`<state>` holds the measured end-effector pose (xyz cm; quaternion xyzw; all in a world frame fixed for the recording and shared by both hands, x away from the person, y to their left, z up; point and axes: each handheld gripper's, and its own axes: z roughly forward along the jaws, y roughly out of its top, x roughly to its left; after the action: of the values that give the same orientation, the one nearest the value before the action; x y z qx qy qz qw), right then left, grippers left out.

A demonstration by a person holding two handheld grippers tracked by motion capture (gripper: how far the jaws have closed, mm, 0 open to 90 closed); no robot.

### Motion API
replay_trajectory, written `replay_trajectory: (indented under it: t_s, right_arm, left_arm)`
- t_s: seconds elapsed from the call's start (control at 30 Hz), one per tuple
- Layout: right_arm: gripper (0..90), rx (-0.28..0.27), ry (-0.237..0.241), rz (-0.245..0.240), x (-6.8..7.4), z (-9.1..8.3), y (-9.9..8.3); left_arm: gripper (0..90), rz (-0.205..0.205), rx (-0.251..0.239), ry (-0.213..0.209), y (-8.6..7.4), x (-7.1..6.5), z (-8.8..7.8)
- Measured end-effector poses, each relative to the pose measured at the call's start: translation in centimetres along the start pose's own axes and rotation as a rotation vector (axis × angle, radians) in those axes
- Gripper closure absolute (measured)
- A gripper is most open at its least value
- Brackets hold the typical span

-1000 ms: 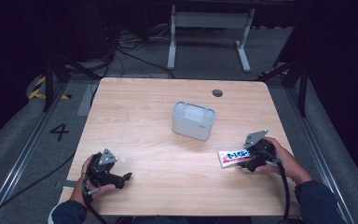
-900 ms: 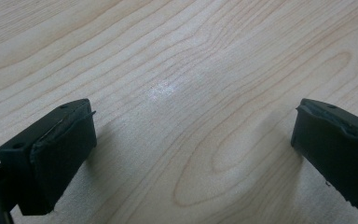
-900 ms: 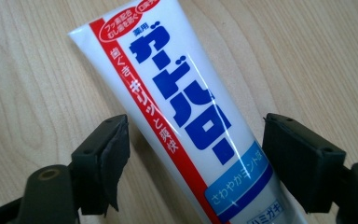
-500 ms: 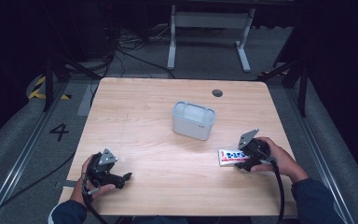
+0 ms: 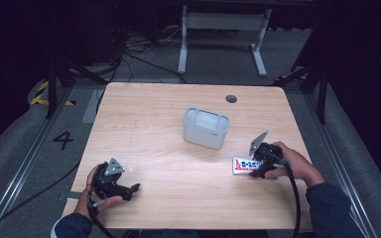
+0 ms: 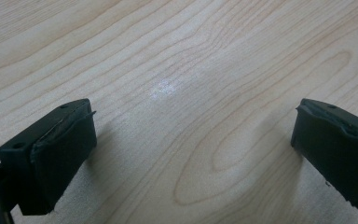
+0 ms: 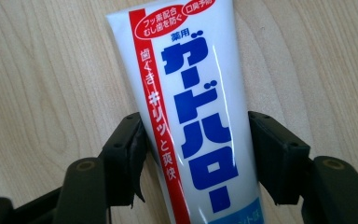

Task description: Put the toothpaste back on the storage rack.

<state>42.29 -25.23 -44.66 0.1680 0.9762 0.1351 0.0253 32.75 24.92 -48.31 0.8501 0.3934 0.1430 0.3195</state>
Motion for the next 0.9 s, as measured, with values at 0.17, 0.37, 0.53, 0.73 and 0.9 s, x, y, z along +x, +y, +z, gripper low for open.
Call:
replay_trajectory:
  t_s: [0.17,0.37,0.53,0.73,0.9]
  right_arm:
    - [44.5,0.024,-0.026,-0.023,0.4,-0.1,0.4]
    - [47.7,0.047,-0.047,-0.064,0.8,-0.1,0.7]
    - [37.6,0.056,-0.060,-0.084,0.8,0.1,1.2]
    - [39.9,0.074,-0.055,-0.114,1.1,0.4,2.4]
    - [41.5,0.109,-0.022,-0.087,0.6,0.4,2.7]
  left_arm:
    - [0.5,0.001,-0.001,-0.001,-0.1,0.0,-0.1]
    - [0.3,0.013,0.003,-0.004,-0.1,0.2,-0.1]
    - [0.3,0.013,0.004,-0.002,-0.1,0.2,-0.1]
    - [0.3,0.013,0.004,-0.002,-0.1,0.2,-0.1]
    - [0.3,0.016,0.003,-0.001,-0.1,0.2,-0.1]
